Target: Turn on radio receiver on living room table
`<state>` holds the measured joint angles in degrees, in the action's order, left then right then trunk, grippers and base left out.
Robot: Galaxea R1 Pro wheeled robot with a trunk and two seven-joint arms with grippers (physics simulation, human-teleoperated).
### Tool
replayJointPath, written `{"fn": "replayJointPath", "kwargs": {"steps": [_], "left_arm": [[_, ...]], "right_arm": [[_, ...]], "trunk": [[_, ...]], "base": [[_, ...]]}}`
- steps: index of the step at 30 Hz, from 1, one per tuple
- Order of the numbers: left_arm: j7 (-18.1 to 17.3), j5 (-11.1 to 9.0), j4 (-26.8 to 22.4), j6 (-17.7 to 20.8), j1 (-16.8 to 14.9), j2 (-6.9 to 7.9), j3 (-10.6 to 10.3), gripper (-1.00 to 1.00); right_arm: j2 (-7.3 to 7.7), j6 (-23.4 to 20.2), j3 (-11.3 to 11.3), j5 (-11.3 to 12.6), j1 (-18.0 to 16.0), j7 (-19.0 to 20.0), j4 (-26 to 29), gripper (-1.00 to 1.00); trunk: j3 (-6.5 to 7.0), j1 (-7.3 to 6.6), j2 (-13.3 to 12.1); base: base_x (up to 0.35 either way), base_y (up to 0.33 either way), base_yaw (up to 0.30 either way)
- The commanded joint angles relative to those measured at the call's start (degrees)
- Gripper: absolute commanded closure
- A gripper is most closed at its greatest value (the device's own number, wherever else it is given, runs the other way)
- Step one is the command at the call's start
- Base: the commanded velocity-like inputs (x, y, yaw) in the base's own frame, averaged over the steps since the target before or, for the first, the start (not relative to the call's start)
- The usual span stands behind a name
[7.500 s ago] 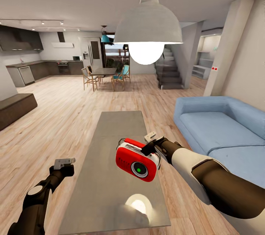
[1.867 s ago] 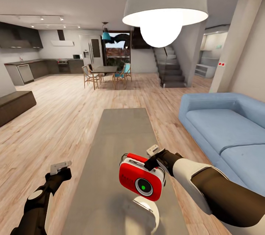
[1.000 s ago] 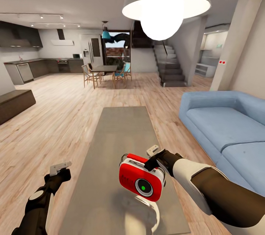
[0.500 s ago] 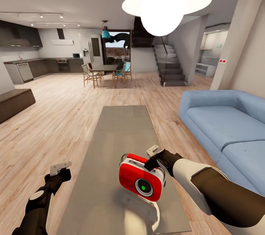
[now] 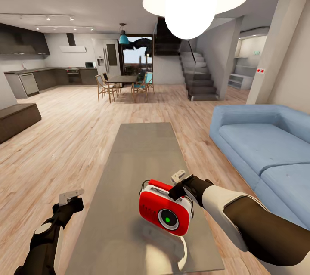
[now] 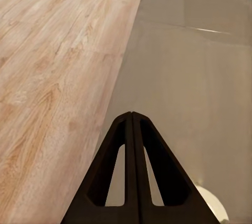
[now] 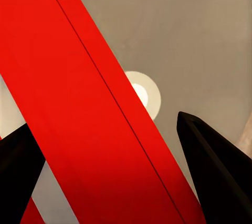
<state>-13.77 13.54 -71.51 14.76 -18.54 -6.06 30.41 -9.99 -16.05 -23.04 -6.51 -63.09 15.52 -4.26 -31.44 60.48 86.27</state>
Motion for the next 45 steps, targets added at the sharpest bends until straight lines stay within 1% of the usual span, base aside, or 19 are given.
{"fn": "replayJointPath", "kwargs": {"steps": [1, 25, 28, 29, 30, 32, 34, 40, 42, 45], "left_arm": [[0.0, 0.0, 0.0, 0.0, 0.0, 0.0, 0.0, 1.0], [0.0, 0.0, 0.0, 0.0, 0.0, 0.0, 0.0, 1.0], [0.0, 0.0, 0.0, -0.1, 0.0, 0.0, 0.0, 1.0], [-0.1, -0.1, 0.4, -0.4, 0.3, -0.33, -0.3, 1.0], [-0.1, -0.2, 0.7, -0.7, 0.7, -0.66, -0.7, 1.0], [-0.1, -0.2, 1.3, -1.3, 0.7, -1.3, -1.3, 1.0], [-0.2, -0.3, 1.6, -1.3, 0.7, -1.95, -1.1, 1.0], [-0.1, -0.3, 2.8, -3.2, 0.7, -3.89, -0.9, 1.0], [-0.1, -0.3, 2.9, -3.4, 0.7, -3.93, -0.9, 1.0], [-0.1, -0.3, 2.9, -3.5, 0.7, -3.93, -0.9, 1.0]], "right_arm": [[-0.01, 0.0, 0.4, 0.2, 0.0, 0.0, 0.0, 1.0], [-0.01, 0.0, 0.4, 0.2, 0.0, 0.0, 0.0, 1.0], [-0.01, 0.0, 0.4, 0.2, 0.0, 0.0, 0.0, 1.0], [-0.01, 0.4, -0.2, -0.3, 0.3, -0.3, 0.1, 1.0], [-0.01, 0.7, -0.2, -0.5, 0.7, -0.6, 0.1, 1.0], [-0.01, 1.3, -1.0, -0.5, 0.7, -1.3, 0.1, 1.0], [-0.01, 1.1, -0.9, -0.5, 0.7, -0.9, 0.1, 1.0], [-0.01, 0.6, -0.5, -0.7, 0.8, 0.4, 0.1, 1.0], [-0.01, 0.5, -0.5, -0.7, 0.8, 0.5, 0.2, 1.0], [-0.01, 0.5, -0.5, -0.7, 0.8, 0.5, 0.2, 1.0]], "trunk": [[-0.18, 0.22, 0.4], [-4.49, 5.5, 10.0], [-4.49, 5.5, 10.0], [-4.49, 5.5, 10.0], [-4.49, 5.5, 10.0], [-4.49, 5.5, 10.0], [-4.49, 5.5, 10.0], [-4.49, 5.5, 10.0], [-4.49, 5.5, 10.0], [-5.03, 6.16, 11.3]], "base": [[0.0, 0.0, 0.0], [0.0, 0.0, 0.0], [0.0, 0.0, 0.0], [0.0, 0.0, 0.0], [0.0, 0.0, 0.0], [0.0, 0.0, 0.0], [0.0, 0.0, 0.0], [0.0, 0.0, 0.0], [0.0, 0.0, 0.0], [0.0, 0.0, 0.0]]}}
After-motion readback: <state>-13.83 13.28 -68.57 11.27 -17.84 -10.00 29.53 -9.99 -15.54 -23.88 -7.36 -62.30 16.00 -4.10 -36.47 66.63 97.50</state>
